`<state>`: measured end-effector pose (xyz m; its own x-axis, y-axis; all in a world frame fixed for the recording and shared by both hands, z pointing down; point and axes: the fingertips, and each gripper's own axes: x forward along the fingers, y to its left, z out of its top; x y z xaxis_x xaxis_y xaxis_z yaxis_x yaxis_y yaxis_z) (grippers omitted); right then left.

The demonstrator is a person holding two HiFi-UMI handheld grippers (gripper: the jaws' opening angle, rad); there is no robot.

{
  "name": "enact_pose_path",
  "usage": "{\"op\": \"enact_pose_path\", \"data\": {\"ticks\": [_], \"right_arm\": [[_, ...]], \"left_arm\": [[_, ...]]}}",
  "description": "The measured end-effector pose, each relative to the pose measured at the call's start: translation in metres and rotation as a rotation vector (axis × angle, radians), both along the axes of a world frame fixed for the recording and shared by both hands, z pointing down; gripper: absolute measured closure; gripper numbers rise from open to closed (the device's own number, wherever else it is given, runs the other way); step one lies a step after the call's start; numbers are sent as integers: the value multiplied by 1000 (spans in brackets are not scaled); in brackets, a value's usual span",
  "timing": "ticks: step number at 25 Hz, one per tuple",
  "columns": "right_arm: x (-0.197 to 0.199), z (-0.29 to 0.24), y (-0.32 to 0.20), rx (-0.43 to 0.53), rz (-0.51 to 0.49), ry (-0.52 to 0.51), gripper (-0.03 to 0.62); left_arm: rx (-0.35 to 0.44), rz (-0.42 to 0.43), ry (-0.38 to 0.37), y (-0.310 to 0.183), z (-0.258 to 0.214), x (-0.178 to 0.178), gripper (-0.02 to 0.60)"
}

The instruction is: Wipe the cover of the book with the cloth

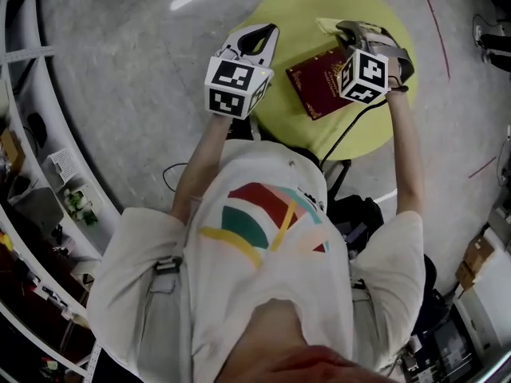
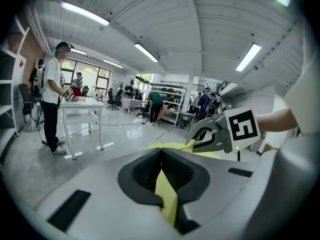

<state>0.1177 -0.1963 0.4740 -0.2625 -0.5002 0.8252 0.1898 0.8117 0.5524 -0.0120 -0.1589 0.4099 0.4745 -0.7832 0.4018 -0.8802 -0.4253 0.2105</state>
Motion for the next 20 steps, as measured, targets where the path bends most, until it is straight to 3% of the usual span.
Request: {"op": "enact_pose_path", "data": {"ticks": [3,9,11,15,20], "right_arm": [[-28,-43,6,33,127,-236,563],[-56,-153,21,9,495,-1001,563],[-54,-179,31,45,572,-1166,563],[-37,-206,57,176,702,-1317,563],[-19,-221,89,266,724,-1295,563]], "left_arm": [[56,-15,52,-2,-28,-3,566],[242,-47,105,-8,-104,-3,566],[309,-61,119,-6,-127,-2,566],[421,-11,102,5,-164,6,566],[552,33,76,22,-210,8,566]]}}
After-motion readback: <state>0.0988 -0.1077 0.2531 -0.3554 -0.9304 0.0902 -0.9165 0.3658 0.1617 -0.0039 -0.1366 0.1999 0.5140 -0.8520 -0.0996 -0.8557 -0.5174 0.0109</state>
